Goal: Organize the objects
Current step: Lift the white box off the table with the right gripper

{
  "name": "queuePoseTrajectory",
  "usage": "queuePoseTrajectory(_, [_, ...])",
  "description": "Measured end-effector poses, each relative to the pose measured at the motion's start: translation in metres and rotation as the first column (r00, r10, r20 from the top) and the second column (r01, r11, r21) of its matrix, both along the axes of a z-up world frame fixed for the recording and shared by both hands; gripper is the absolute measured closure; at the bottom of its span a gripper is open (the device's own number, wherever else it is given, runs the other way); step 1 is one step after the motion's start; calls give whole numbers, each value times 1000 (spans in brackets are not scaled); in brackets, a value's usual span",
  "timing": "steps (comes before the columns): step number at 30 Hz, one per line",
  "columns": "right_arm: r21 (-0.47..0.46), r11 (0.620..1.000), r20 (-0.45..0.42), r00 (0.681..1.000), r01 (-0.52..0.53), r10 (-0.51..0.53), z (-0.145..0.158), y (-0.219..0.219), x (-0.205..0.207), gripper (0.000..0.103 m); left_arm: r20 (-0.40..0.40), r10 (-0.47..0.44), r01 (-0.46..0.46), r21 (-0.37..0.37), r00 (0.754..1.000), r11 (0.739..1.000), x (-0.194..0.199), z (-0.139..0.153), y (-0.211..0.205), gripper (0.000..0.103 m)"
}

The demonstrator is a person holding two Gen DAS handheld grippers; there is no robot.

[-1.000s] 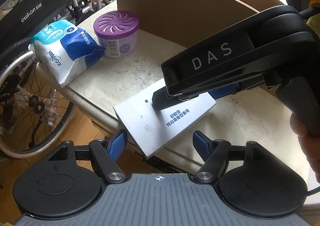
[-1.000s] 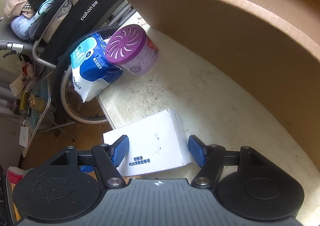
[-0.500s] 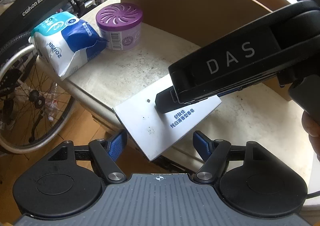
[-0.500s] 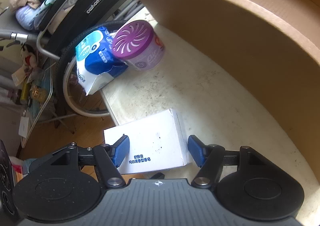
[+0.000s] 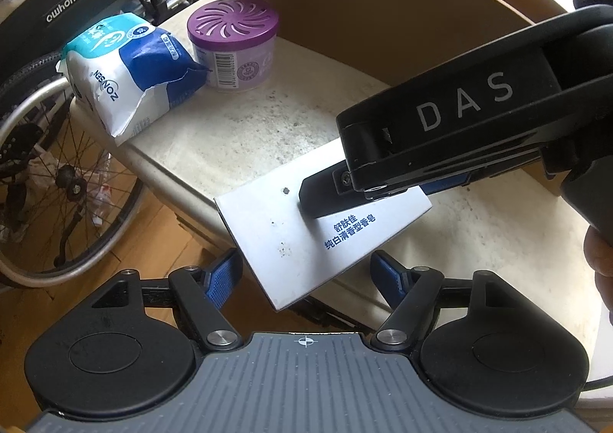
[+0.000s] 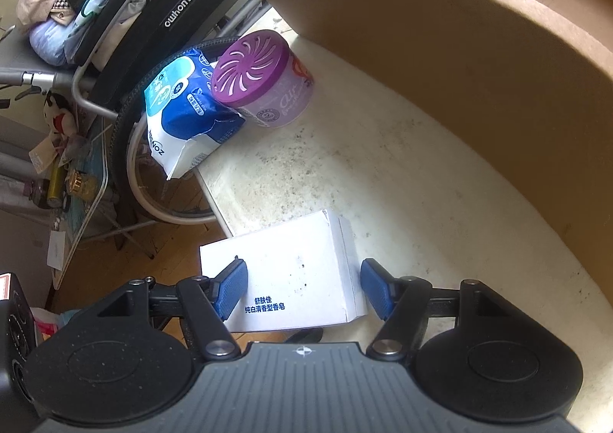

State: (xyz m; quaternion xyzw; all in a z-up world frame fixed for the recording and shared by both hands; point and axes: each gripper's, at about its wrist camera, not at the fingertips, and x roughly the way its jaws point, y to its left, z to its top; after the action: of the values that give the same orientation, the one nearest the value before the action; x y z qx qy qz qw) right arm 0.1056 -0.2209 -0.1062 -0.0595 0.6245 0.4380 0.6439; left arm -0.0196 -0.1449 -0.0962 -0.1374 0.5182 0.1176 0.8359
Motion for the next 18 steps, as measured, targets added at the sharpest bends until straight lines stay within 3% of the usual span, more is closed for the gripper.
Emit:
queuePoseTrajectory(11, [14,1000,-18,1000,26,-26,8,3,-6,37,-55,2,-2,9,998,1000,0,12,5,30])
queuePoseTrajectory(18, [59,997,-13,998,54,-53,49,3,-3,37,-56,-36,39,58,998,998,9,54,5,30])
